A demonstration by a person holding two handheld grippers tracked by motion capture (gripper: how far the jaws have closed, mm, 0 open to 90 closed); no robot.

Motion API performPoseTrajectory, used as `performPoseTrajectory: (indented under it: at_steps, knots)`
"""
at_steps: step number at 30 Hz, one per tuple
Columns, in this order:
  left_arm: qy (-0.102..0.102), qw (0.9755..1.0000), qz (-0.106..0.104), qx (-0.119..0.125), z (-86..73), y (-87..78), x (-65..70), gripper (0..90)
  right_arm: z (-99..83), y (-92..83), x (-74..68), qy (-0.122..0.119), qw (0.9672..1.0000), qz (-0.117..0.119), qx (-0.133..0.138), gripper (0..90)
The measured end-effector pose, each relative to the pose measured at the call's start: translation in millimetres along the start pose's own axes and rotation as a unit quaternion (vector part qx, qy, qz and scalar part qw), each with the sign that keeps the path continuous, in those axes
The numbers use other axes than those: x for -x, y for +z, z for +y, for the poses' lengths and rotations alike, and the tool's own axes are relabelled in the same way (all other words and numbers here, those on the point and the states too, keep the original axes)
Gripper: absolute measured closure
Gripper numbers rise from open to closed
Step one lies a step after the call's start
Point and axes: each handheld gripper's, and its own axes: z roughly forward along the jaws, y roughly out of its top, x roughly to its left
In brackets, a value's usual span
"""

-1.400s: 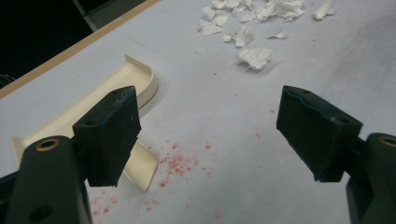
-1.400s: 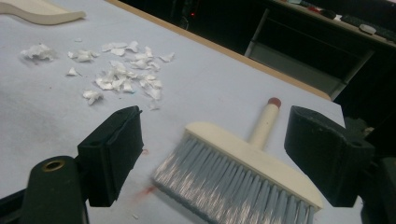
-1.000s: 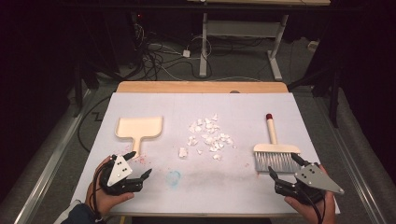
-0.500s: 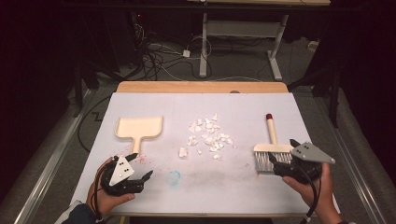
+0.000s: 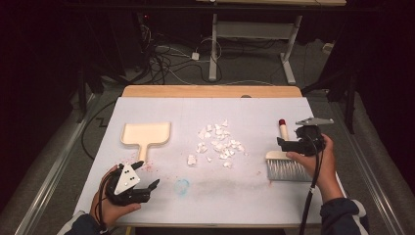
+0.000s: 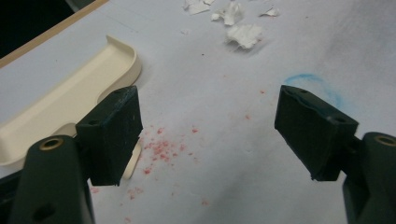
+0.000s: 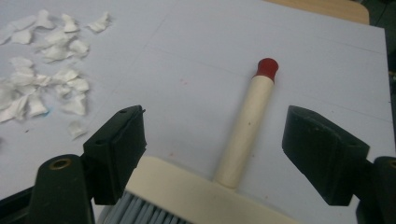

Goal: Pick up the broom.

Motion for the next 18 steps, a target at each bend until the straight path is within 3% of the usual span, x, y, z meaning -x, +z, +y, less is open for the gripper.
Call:
performPoseTrajectory:
  at_steps: [3, 6, 7, 8, 9, 12, 18]
  knots:
    - [0.0, 1.0, 0.001, 0.0, -0.2, -0.3, -0.1, 22.2, 4.1, 11.9, 4.4, 0.011, 0.9998, 0.001, -0.019, 24.5]
    - [-0.001, 1.0, 0.001, -0.001, -0.6, -0.1, -0.3, 22.2, 9.4, 34.5, 14.7, 0.035, 0.9976, -0.011, -0.058, 29.3]
    - [0.003, 1.0, 0.003, 0.001, -0.4, 0.0, -0.7, 22.2, 9.4, 34.5, 14.7, 0.035, 0.9976, -0.011, -0.058, 29.3]
    - [0.004, 1.0, 0.003, 0.001, -0.5, 0.0, -0.6, 22.2, 11.4, 43.3, 19.5, 0.046, 0.9955, -0.024, -0.079, 30.7]
    - [0.003, 1.0, 0.002, 0.001, -0.6, -0.2, -0.5, 22.2, 11.4, 43.3, 19.5, 0.046, 0.9955, -0.024, -0.079, 30.7]
    - [0.002, 1.0, 0.002, 0.001, -0.6, -0.3, -0.8, 22.2, 14.2, 57.0, 28.3, 0.066, 0.9907, -0.035, -0.113, 32.9]
    - [0.001, 1.0, -0.004, -0.001, -0.1, 0.3, 0.6, 22.3, 16.6, 70.9, 34.6, 0.09, 0.9839, -0.05, -0.146, 38.9]
